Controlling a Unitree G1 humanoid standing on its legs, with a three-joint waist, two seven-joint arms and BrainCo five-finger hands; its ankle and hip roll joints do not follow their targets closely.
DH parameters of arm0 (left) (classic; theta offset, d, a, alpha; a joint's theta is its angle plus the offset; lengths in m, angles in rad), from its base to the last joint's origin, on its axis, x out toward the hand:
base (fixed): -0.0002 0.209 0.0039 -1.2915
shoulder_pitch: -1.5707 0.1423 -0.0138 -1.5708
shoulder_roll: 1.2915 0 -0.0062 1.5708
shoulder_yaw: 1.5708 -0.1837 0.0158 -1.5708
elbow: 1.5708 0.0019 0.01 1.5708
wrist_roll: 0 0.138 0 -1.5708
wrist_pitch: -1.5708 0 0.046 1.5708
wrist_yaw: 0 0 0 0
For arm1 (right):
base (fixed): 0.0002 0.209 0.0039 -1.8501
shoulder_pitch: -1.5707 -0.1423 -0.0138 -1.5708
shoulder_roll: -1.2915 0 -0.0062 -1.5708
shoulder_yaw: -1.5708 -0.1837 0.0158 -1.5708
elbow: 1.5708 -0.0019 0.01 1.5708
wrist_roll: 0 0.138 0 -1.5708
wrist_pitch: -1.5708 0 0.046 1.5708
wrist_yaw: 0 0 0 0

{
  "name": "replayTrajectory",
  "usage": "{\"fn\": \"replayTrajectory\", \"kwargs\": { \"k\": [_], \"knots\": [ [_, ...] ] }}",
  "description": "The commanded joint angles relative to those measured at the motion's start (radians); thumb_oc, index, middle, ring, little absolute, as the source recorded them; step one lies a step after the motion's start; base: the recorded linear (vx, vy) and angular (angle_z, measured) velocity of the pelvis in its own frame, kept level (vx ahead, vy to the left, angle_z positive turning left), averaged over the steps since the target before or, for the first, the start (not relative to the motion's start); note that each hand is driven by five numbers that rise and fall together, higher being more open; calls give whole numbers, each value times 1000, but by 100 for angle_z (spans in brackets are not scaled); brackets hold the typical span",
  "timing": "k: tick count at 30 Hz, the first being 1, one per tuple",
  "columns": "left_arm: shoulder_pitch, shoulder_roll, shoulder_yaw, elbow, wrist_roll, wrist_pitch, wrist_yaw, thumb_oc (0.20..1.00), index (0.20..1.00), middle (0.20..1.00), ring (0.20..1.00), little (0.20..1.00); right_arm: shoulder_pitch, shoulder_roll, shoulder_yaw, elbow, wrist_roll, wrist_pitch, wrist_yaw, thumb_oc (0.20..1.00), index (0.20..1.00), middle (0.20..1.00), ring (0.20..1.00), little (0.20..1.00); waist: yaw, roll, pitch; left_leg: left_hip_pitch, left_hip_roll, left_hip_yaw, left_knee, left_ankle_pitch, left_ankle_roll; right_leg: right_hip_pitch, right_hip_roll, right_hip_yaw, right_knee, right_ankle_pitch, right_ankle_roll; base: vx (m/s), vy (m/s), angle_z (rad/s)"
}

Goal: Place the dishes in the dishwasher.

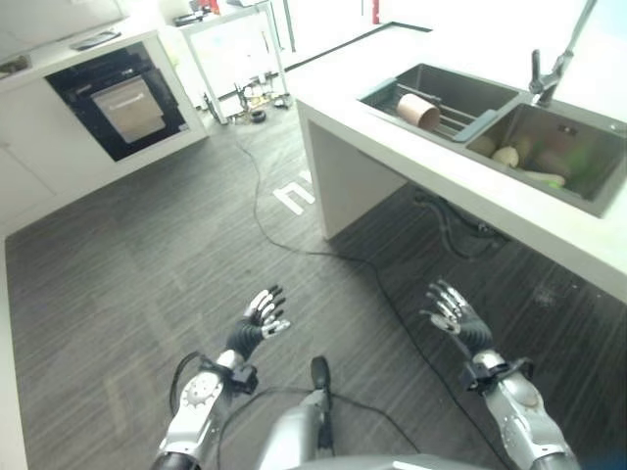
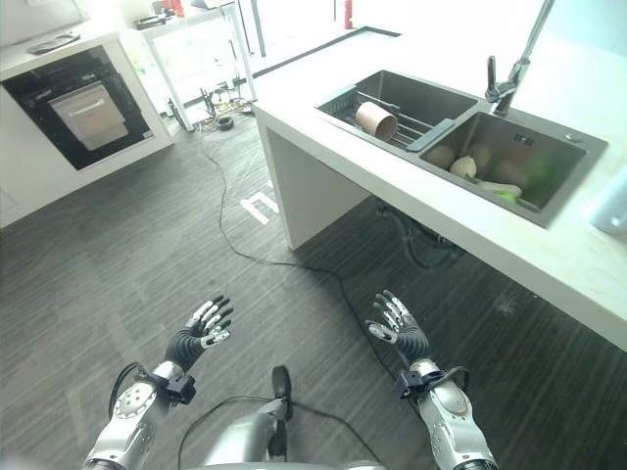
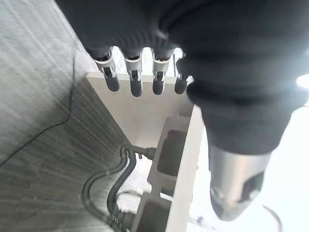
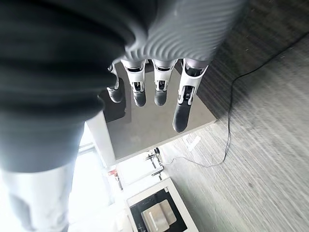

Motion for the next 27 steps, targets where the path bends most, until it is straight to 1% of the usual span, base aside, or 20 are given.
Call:
{"fn": "replayTrajectory", "kwargs": {
  "k": [1, 2, 4, 5, 7, 8, 10, 11, 12, 13, 14, 15, 16, 17, 19, 21, 24, 27],
  "knots": [
    [-34, 22, 60, -39, 11, -40, -25, 1000, 1000, 1000, 1000, 1000, -4, -8, -43, -75, 30, -42, 25, 1000, 1000, 1000, 1000, 1000, 4, -19, -11, 103, 72, 59, 127, 110, -115, -180, -82, -144, 4, 115, 31, 428, 288, -62],
    [-35, 24, 62, -38, 13, -39, -32, 1000, 1000, 1000, 1000, 1000, 0, -6, -48, -77, 35, -42, 29, 1000, 1000, 1000, 1000, 1000, 5, -19, -15, 112, 66, 57, 123, 100, -108, -173, -84, -143, 11, 106, 35, 314, 204, -44],
    [-45, 27, 60, -33, 31, -36, -33, 1000, 1000, 1000, 1000, 1000, 19, 8, -61, -81, 30, -41, 40, 1000, 1000, 1000, 1000, 1000, 0, -14, -32, 157, 47, 47, 89, 80, -81, -189, -91, -149, 64, 94, 45, 374, 269, -78],
    [-61, 32, 50, -35, 44, -24, -19, 1000, 1000, 1000, 1000, 1000, 26, 25, -61, -93, 19, -33, 28, 1000, 1000, 1000, 1000, 1000, -8, -14, -42, 192, 21, 30, 68, 70, -55, -214, -99, -147, 147, 131, 57, 381, 309, -58],
    [-81, 36, 37, -30, 49, -11, -12, 1000, 1000, 1000, 1000, 1000, 30, 38, -59, -96, 19, -32, 14, 1000, 1000, 1000, 1000, 1000, -15, -14, -55, 217, -6, 20, 58, 55, -29, -241, -107, -138, 240, 177, 72, 275, 251, -8],
    [-90, 38, 28, -30, 54, -7, -10, 1000, 1000, 1000, 1000, 1000, 32, 46, -57, -97, 17, -35, 4, 1000, 1000, 1000, 1000, 1000, -18, -15, -61, 229, -22, 14, 54, 45, -14, -259, -110, -133, 298, 211, 85, 253, 246, 28],
    [-95, 43, 13, -32, 61, -3, -1, 1000, 1000, 1000, 1000, 1000, 37, 64, -47, -97, 4, -39, -10, 1000, 1000, 1000, 1000, 1000, -24, -10, -64, 261, -49, 4, 57, 14, 14, -325, -107, -129, 485, 297, 124, 248, 233, 33],
    [-90, 45, 12, -34, 60, -1, 3, 1000, 1000, 1000, 1000, 1000, 39, 69, -40, -94, -3, -40, -11, 1000, 1000, 1000, 1000, 1000, -22, -4, -63, 276, -50, 9, 54, 8, 20, -359, -112, -154, 552, 318, 134, 193, 182, 9],
    [-86, 45, 13, -35, 59, -2, 9, 1000, 1000, 1000, 1000, 1000, 36, 72, -32, -87, -9, -42, -10, 1000, 1000, 1000, 1000, 1000, -21, 2, -60, 292, -49, 16, 47, 5, 22, -394, -123, -180, 585, 321, 133, 241, 179, -7],
    [-62, 55, 21, -59, 43, -9, 25, 1000, 1000, 1000, 1000, 1000, 25, 64, -12, -80, -5, -47, 6, 1000, 1000, 1000, 1000, 1000, -33, 15, -33, 374, -41, 42, 6, -3, 16, -498, -118, -262, 529, 266, 115, 197, 113, -21],
    [-58, 58, 24, -66, 40, -9, 24, 1000, 1000, 1000, 1000, 1000, 25, 61, -13, -85, -3, -45, 9, 1000, 1000, 1000, 1000, 1000, -37, 17, -27, 387, -38, 43, 0, -8, 13, -509, -115, -272, 492, 260, 112, 184, 52, -46],
    [-51, 62, 25, -71, 38, -23, 20, 1000, 1000, 1000, 1000, 1000, 28, 56, -13, -98, -2, -45, 10, 1000, 1000, 1000, 1000, 1000, -49, 17, -11, 412, -37, 29, 3, -32, 13, -567, -111, -267, 434, 287, 112, 76, -40, -58],
    [-49, 69, 33, -79, 39, -22, 19, 1000, 1000, 1000, 1000, 1000, 31, 49, -17, -104, 0, -44, 19, 1000, 1000, 1000, 1000, 1000, -53, 20, -6, 417, -26, 28, -2, -34, 5, -569, -108, -267, 397, 266, 100, 102, -121, -45],
    [-56, 74, 33, -77, 35, -23, 15, 1000, 1000, 1000, 1000, 1000, 31, 36, -26, -108, 10, -42, 24, 1000, 1000, 1000, 1000, 1000, -60, 14, -3, 418, -22, 21, -6, -34, -6, -528, -95, -257, 271, 238, 82, 110, -153, 11],
    [-57, 69, 30, -71, 20, -25, 6, 1000, 1000, 1000, 1000, 1000, 19, 29, -27, -99, 22, -48, 21, 1000, 1000, 1000, 1000, 1000, -52, 7, -12, 425, -17, 32, -6, -25, -25, -468, -92, -282, 138, 238, 74, 128, -158, 52],
    [-43, 62, 30, -80, 48, -26, -2, 1000, 1000, 1000, 1000, 1000, 5, 25, -27, -90, 30, -50, 14, 1000, 1000, 1000, 1000, 1000, -40, 1, -22, 429, -14, 42, -9, -25, -36, -416, -84, -287, 52, 238, 67, 102, -127, 26],
    [-38, 51, 25, -69, 46, -36, 5, 1000, 1000, 1000, 1000, 1000, -6, 28, -21, -72, 18, -47, 21, 1000, 1000, 1000, 1000, 1000, -38, -4, -37, 429, -18, 49, -15, -27, -42, -372, -71, -273, -20, 253, 63, 20, -85, -32],
    [-34, 42, 35, -57, 50, -47, -7, 1000, 1000, 1000, 1000, 1000, 5, 35, -27, -72, 11, -45, 21, 1000, 1000, 1000, 1000, 1000, -43, -6, -45, 424, -20, 62, -15, -29, -43, -350, -62, -259, -54, 261, 64, -26, -63, -68]
  ]
}}
